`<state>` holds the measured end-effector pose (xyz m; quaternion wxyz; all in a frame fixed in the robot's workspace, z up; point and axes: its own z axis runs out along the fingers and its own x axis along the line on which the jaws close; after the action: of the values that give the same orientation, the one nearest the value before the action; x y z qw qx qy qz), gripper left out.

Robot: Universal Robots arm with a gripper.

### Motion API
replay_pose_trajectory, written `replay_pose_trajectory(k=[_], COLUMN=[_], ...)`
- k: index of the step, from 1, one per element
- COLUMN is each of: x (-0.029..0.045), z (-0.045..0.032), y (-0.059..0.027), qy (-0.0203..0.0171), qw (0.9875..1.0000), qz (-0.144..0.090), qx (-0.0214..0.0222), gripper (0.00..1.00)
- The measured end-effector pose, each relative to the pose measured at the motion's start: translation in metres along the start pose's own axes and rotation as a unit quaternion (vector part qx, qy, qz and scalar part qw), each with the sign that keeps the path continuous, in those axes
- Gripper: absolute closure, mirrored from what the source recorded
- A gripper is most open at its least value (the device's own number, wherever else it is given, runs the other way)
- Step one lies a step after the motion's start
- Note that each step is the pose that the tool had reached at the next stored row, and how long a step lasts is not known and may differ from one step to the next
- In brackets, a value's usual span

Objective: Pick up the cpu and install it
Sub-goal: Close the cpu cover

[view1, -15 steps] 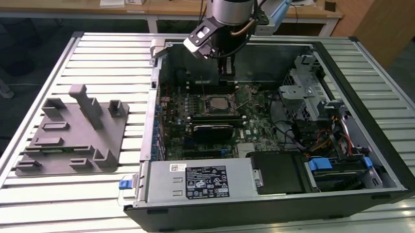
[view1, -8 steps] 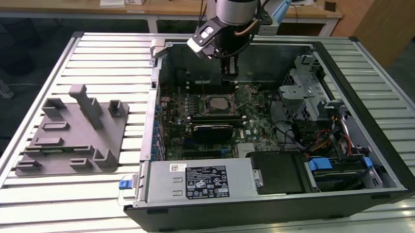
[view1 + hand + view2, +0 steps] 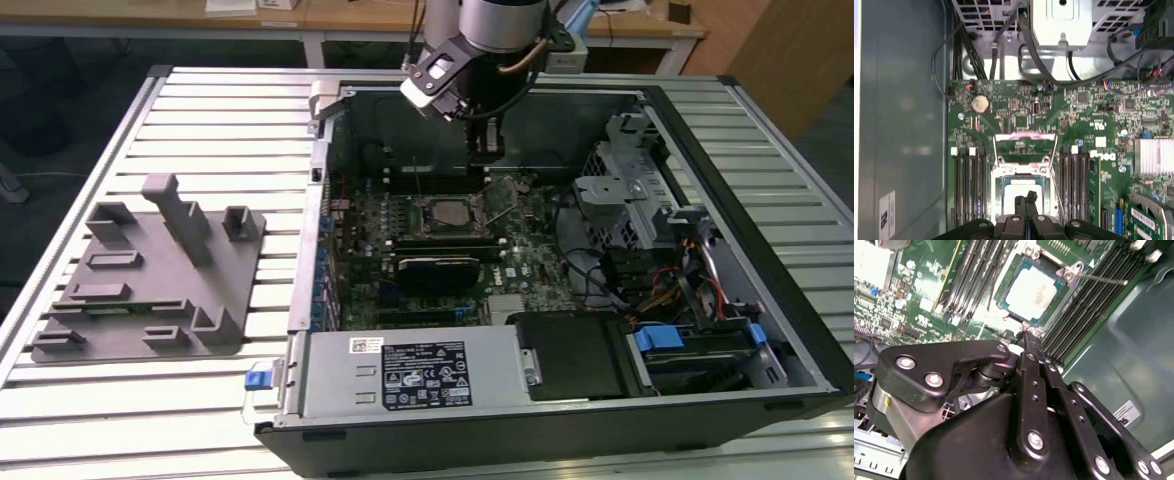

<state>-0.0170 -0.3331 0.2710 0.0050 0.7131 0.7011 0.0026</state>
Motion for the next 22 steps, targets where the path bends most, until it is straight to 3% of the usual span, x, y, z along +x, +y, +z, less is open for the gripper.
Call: replay_pose_trajectory(k=[6, 7, 22], x=[0.0002, 0.0004, 0.0008], z=[0.0001, 0.0002, 0.001], y=[0.0114, 0.0204, 0.0477], qy=[0.0, 0.0, 0.0], qw=[1.0, 1.0, 1.0], qz=[0.0, 0.0, 0.0], qx=[0.0, 0.0, 0.0], gripper=[0.89, 0.89, 0.89])
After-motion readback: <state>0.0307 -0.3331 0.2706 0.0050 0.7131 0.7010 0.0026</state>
